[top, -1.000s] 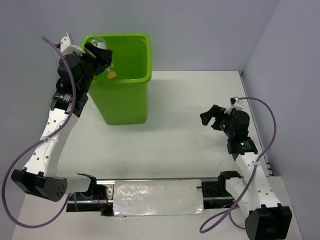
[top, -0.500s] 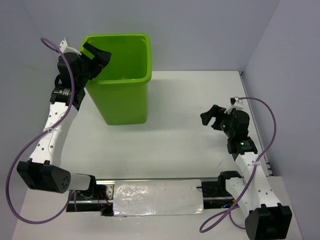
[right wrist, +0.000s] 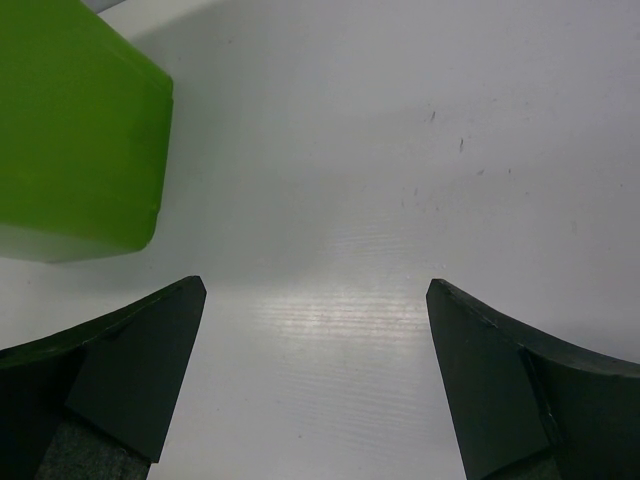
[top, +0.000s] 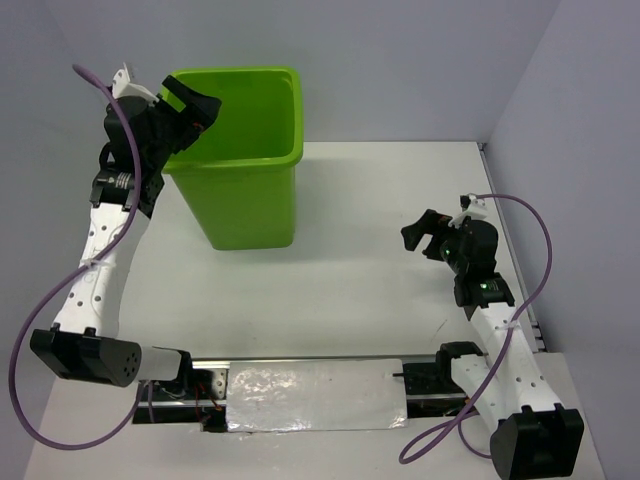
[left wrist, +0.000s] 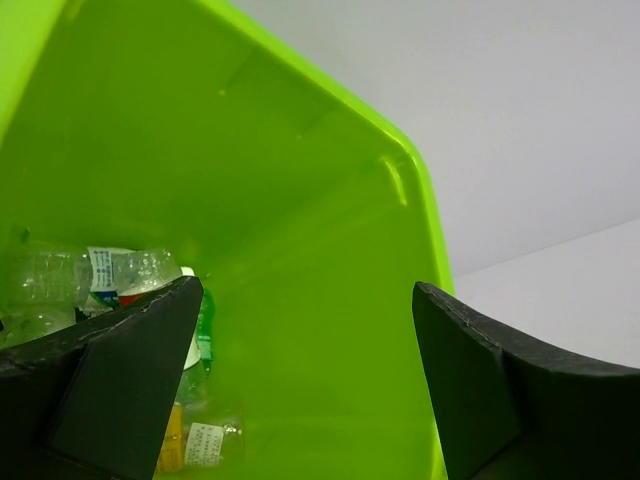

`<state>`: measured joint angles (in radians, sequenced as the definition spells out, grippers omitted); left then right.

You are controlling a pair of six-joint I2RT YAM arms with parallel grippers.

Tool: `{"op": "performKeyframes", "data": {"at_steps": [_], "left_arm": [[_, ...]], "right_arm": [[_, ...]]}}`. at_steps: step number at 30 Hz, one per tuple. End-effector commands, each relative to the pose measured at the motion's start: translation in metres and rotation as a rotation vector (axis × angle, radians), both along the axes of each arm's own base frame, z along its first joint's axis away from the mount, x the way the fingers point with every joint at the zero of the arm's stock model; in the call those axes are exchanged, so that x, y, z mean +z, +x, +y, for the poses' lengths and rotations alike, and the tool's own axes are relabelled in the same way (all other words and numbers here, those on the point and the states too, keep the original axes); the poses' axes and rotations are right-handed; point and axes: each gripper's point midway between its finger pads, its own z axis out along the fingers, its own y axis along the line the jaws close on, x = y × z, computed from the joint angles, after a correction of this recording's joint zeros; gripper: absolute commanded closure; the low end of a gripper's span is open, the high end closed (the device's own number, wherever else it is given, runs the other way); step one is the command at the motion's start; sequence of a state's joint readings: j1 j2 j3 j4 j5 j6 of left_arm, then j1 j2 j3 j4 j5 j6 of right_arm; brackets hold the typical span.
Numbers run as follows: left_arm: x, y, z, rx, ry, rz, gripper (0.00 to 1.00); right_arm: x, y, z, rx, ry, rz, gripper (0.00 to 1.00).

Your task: Put the plastic bottles in the bin

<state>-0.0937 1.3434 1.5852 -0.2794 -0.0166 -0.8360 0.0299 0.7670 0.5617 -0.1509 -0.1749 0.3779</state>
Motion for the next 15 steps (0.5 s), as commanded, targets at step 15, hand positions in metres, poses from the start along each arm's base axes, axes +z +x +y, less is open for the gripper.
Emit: {"op": "performKeyframes", "data": {"at_steps": [15], "left_arm": [[0.073, -0.067, -0.084, -0.343, 0.319, -0.281, 0.01]], "right_arm": [[0.014, 0.003, -0.001, 0.015, -0.025, -0.039, 0.0]]}}
